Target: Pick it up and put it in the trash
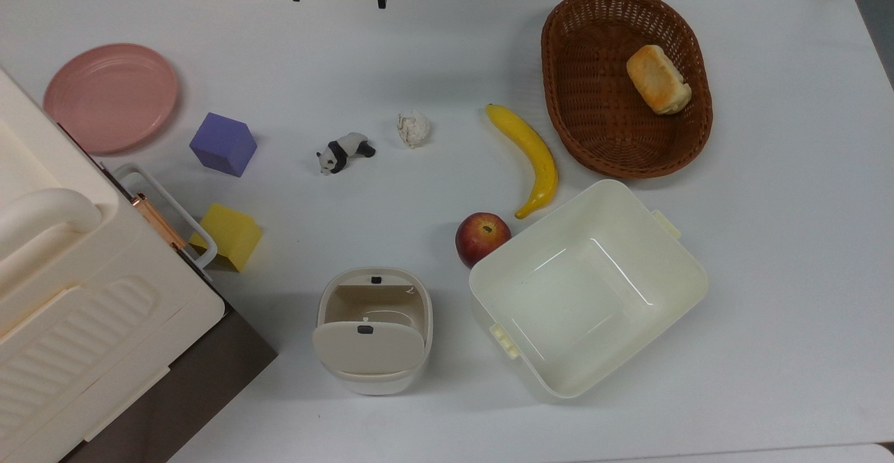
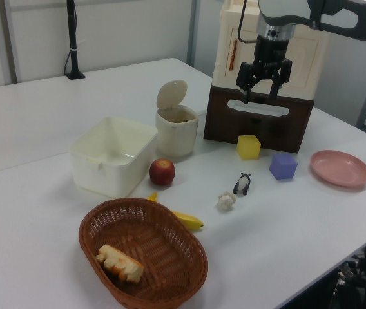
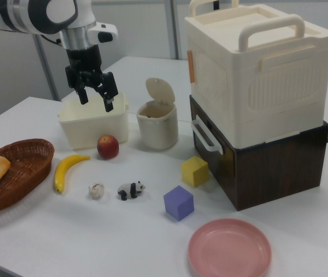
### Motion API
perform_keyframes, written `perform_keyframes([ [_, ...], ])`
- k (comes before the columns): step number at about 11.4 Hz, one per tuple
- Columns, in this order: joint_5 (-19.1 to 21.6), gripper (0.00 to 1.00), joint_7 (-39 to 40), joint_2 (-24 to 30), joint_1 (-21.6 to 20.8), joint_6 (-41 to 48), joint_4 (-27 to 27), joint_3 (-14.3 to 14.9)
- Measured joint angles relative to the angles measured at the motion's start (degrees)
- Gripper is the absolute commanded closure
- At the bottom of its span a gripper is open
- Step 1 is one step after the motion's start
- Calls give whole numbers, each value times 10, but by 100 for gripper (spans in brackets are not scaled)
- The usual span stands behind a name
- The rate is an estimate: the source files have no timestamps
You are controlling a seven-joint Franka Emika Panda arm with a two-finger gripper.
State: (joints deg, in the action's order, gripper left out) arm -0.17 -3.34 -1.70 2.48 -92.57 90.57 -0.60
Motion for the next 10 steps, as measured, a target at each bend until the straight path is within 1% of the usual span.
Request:
perform_keyframes([
  [5, 0, 0, 0, 0, 1, -26, 0, 0],
  [10, 0, 0, 0, 0, 0, -26, 2, -3],
])
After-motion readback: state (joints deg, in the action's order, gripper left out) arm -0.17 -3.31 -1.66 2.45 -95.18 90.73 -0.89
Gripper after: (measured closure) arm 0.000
